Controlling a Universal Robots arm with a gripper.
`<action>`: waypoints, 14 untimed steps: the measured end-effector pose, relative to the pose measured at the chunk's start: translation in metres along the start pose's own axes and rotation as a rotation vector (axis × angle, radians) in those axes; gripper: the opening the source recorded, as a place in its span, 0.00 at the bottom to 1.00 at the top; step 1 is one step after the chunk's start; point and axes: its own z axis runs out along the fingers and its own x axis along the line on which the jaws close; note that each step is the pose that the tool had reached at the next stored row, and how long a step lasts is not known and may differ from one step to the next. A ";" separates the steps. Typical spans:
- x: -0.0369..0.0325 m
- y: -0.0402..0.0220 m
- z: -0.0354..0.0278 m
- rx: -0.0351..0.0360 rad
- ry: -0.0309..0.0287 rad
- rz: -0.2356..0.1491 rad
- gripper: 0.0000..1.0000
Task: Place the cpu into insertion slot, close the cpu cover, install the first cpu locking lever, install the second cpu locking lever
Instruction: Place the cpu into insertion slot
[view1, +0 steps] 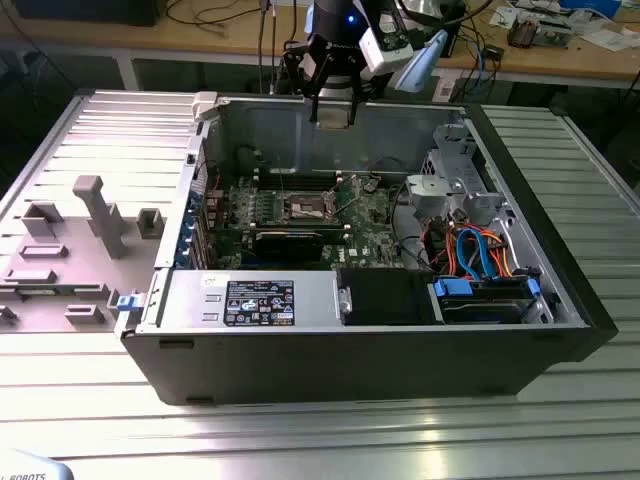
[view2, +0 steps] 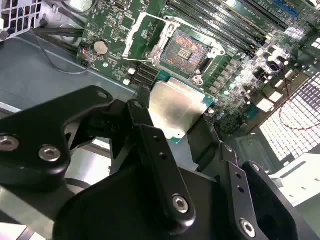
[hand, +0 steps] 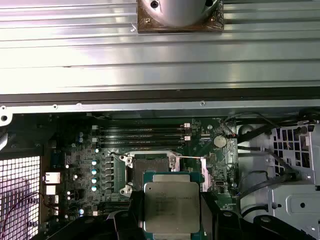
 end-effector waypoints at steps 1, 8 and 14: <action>0.0000 0.0000 0.0000 0.0000 0.0000 0.000 0.54; 0.0000 0.0000 0.0000 0.0000 0.0000 0.000 0.54; 0.0000 0.0000 0.0000 0.0002 0.0001 0.000 0.54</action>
